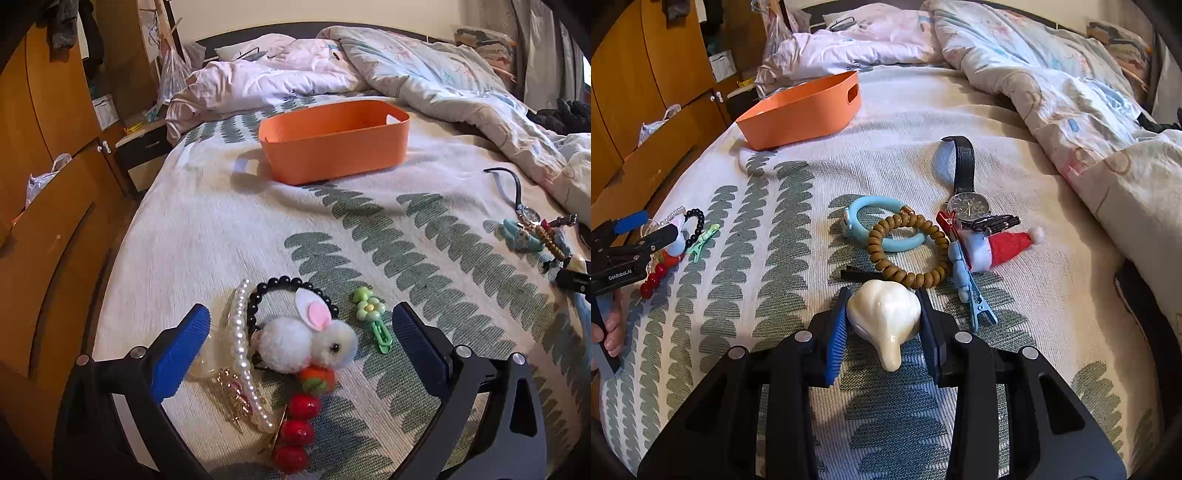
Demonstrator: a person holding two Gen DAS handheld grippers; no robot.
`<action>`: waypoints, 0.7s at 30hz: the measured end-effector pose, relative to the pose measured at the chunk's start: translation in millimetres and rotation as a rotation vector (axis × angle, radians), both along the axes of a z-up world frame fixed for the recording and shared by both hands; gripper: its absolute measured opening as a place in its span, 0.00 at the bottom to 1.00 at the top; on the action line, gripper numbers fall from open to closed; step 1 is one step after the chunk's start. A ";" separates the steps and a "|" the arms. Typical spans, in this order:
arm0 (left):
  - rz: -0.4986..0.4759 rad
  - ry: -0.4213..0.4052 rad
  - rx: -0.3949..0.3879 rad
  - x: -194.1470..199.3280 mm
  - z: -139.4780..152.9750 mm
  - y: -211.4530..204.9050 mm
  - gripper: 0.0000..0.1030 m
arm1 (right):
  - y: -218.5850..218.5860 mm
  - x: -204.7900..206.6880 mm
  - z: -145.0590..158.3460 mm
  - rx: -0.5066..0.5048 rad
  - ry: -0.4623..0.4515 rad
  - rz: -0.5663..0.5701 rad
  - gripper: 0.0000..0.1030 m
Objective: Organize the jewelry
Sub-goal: 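Grasp the white bunny hair tie with the left tool while right holds ornament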
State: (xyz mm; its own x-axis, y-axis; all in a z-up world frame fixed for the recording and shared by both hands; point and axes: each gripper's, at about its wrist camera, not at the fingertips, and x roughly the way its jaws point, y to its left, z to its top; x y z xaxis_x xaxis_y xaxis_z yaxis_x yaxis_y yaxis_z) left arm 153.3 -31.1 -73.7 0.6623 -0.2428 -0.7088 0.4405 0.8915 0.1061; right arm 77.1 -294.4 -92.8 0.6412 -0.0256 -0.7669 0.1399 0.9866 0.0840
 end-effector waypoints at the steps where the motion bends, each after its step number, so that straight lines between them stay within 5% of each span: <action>1: -0.007 0.001 -0.006 0.8 0.0 0.2 0.95 | 0.4 0.1 0.1 0.003 0.001 0.001 0.35; 12: 0.034 0.038 0.028 5.9 -18.8 3.5 0.94 | 1.2 -3.5 3.0 0.009 -0.010 0.010 0.35; 16: 0.045 0.033 0.021 5.6 -14.1 5.6 0.69 | -0.1 -4.5 4.6 0.015 -0.014 0.007 0.35; 21: 0.039 0.027 0.023 5.0 -12.9 8.2 0.59 | 2.0 -6.0 6.8 0.008 -0.020 0.007 0.35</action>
State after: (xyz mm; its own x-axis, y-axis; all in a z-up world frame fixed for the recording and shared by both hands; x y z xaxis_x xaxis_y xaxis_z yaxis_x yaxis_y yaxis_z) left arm 158.2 -22.9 -86.6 0.6513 -0.2009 -0.7317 0.4086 0.9054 0.1151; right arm 71.1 -292.3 -86.0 0.6563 -0.0151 -0.7544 0.1314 0.9868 0.0946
